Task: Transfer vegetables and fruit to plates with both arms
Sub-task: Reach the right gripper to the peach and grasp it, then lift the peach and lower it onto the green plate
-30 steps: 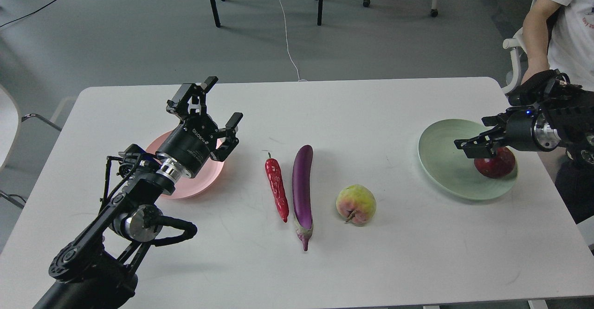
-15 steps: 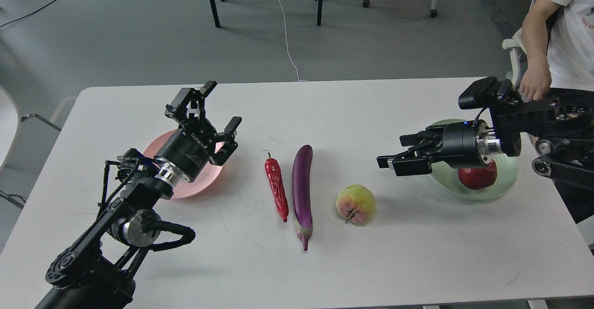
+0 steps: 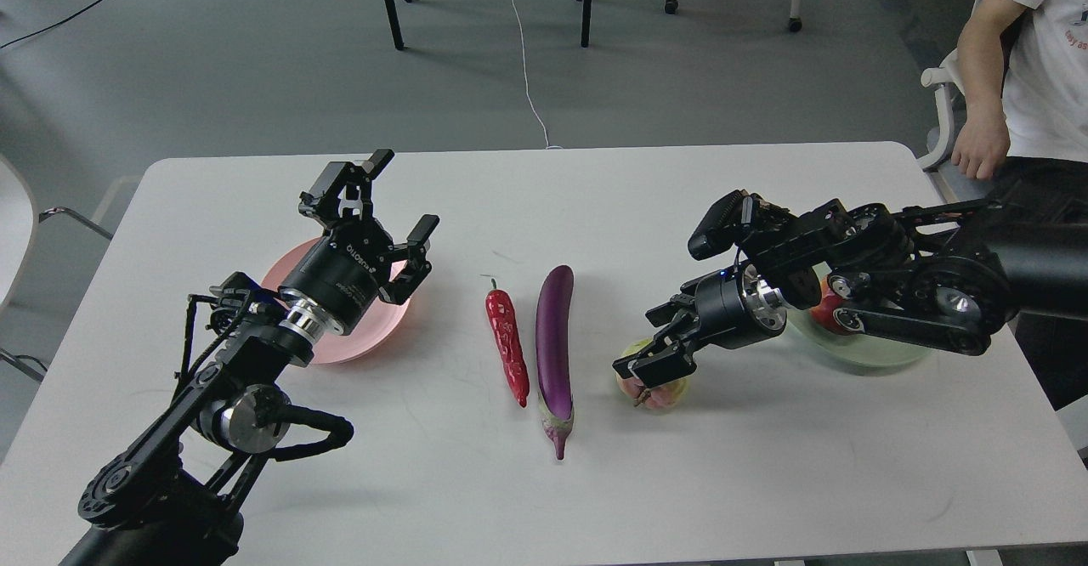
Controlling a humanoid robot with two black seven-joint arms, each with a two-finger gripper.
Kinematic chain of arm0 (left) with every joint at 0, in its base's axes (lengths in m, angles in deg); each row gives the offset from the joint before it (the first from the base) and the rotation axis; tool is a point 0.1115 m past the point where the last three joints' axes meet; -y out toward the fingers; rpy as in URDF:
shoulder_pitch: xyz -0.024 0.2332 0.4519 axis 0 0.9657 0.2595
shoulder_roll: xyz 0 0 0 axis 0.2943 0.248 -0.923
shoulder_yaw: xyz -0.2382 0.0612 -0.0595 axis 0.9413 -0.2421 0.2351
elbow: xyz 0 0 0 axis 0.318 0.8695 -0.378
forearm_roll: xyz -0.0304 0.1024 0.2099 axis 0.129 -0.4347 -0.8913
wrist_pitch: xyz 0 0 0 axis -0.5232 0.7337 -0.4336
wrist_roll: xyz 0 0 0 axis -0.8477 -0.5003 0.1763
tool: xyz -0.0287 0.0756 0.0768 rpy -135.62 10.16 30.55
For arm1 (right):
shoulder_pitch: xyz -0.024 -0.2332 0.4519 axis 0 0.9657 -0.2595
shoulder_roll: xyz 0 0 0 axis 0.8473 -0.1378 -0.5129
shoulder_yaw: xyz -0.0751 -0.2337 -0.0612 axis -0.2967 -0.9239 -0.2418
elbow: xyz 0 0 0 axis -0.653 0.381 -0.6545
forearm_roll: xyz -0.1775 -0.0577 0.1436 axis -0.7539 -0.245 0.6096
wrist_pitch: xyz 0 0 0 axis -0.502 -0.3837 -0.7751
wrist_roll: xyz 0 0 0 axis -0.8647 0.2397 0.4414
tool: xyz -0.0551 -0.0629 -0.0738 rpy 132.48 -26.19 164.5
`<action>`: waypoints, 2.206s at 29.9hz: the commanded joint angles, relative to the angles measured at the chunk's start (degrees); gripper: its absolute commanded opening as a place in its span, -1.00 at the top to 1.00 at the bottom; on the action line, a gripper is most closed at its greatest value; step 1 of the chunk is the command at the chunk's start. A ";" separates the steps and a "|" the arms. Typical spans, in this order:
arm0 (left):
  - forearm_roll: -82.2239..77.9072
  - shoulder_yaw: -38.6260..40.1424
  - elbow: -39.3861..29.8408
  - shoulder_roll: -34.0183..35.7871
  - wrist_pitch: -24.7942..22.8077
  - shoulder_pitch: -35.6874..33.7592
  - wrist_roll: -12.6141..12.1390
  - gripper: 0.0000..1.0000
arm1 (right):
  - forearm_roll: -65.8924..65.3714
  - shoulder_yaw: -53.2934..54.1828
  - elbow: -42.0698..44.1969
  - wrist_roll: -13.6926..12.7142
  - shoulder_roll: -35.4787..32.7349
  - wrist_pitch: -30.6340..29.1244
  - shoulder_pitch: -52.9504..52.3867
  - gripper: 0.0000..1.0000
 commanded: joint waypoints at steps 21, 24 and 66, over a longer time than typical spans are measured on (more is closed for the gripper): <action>0.02 0.61 -0.01 0.27 0.00 0.29 0.01 -0.96 | -2.55 -2.83 2.74 0.00 2.82 -0.05 -0.01 -0.88; 0.02 0.61 -0.01 0.53 0.00 0.46 0.01 -0.96 | -2.55 -3.01 2.66 0.00 2.74 -0.05 0.07 -0.85; 0.02 0.78 -0.10 0.89 0.00 1.25 0.01 -0.96 | -2.90 -3.80 7.84 0.00 -19.67 0.74 -9.15 0.19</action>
